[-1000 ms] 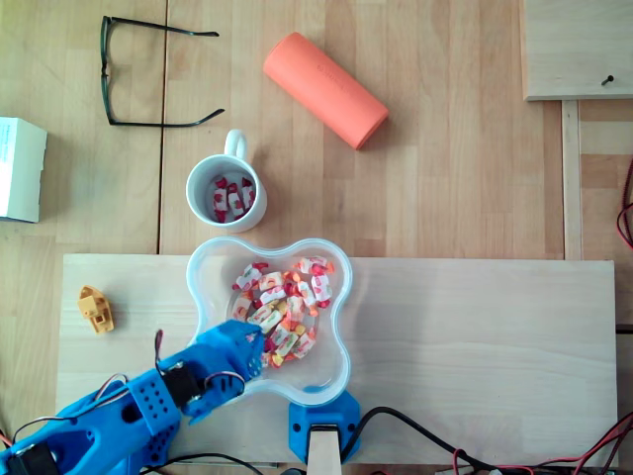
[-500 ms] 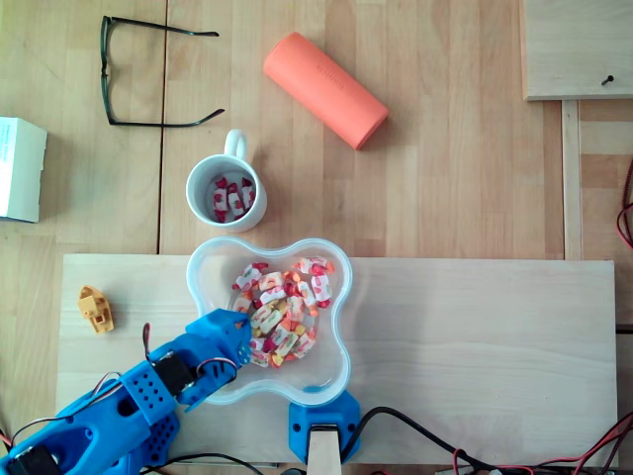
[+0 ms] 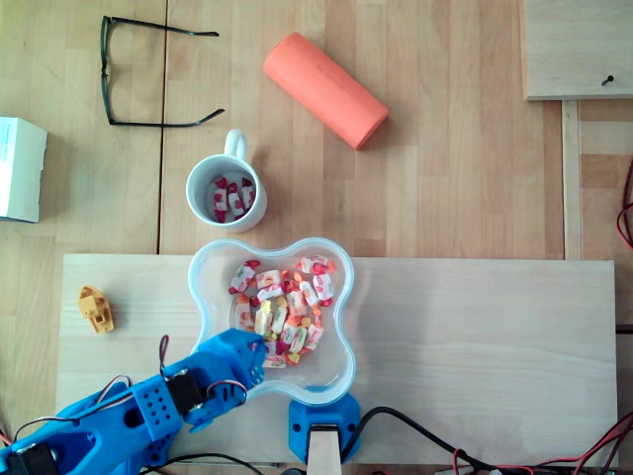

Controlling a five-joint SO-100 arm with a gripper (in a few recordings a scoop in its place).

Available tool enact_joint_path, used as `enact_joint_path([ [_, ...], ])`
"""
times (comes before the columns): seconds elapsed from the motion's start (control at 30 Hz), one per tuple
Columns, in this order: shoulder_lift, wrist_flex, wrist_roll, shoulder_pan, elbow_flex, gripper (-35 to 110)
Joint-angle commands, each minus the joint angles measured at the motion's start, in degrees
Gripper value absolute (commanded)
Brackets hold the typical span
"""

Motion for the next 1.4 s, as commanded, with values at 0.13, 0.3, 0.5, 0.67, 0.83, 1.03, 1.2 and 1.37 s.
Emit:
enact_joint_path([
  [0.13,0.6,0.2,-2.9,3.3,-2.5,-2],
  [0.3,0.7,0.2,-2.7,3.3,-2.5,-1],
  [0.5,1.1,0.2,-2.6,3.3,-3.3,2],
  [0.67,0.8,0.3,-3.3,2.5,-6.0,8],
  [0.83,0.7,0.3,-2.4,2.5,-5.0,11],
  [1.03,0.7,0.3,-2.3,2.5,-1.3,11],
  [1.2,0.7,0.2,-2.3,2.5,0.1,11],
  [1.37,0.7,0.2,-2.3,2.5,-0.2,11],
])
